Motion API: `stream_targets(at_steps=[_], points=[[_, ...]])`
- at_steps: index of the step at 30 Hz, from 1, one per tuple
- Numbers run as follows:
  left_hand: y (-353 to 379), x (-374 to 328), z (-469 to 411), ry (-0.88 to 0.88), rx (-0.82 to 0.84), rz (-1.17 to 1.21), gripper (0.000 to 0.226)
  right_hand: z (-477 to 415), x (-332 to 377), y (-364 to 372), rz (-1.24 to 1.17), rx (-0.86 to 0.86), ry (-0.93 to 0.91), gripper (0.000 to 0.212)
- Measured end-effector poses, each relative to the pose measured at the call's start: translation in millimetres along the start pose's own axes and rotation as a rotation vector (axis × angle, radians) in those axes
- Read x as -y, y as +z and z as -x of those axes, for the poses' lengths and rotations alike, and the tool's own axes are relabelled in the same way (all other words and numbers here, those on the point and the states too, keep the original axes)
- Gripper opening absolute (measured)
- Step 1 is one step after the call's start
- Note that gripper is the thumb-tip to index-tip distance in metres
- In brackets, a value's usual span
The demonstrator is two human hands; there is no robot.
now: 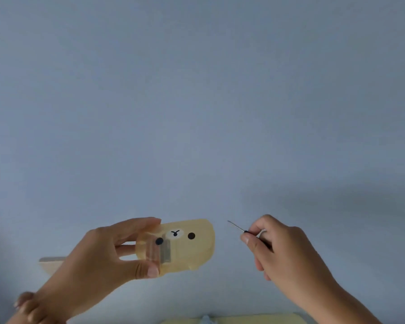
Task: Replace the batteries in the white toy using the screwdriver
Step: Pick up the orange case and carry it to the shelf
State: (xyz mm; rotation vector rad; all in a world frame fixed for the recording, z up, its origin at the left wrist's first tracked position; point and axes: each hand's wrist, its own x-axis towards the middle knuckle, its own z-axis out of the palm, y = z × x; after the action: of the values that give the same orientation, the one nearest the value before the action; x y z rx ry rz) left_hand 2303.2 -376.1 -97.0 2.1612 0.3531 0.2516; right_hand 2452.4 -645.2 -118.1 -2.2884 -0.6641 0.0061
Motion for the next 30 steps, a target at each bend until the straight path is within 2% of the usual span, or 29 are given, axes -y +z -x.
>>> stream_targets(at_steps=[6, 12, 18, 21, 25, 30], points=[[-42, -104, 36, 0.015, -0.048, -0.053, 0.073, 12, 54, -91, -0.022, 0.014, -0.028, 0.017], [-45, -141, 83, 0.013, -0.116, -0.063, 0.068, 27, 74, -123, -0.023, 0.027, -0.084, 0.019], [-59, -161, 146, -0.014, -0.244, -0.132, 0.070, 50, 106, -121, -0.080, 0.158, -0.195, 0.017], [-74, -165, 197, -0.052, -0.336, -0.164, 0.072, 64, 140, -105, -0.109, 0.229, -0.319, 0.017], [-101, -165, 294, -0.137, -0.532, -0.189, 0.070, 103, 203, -67, -0.148, 0.366, -0.515, 0.016], [-121, -176, 449, -0.290, -0.778, -0.224, 0.063, 195, 291, -20, -0.250, 0.498, -0.787, 0.019]])
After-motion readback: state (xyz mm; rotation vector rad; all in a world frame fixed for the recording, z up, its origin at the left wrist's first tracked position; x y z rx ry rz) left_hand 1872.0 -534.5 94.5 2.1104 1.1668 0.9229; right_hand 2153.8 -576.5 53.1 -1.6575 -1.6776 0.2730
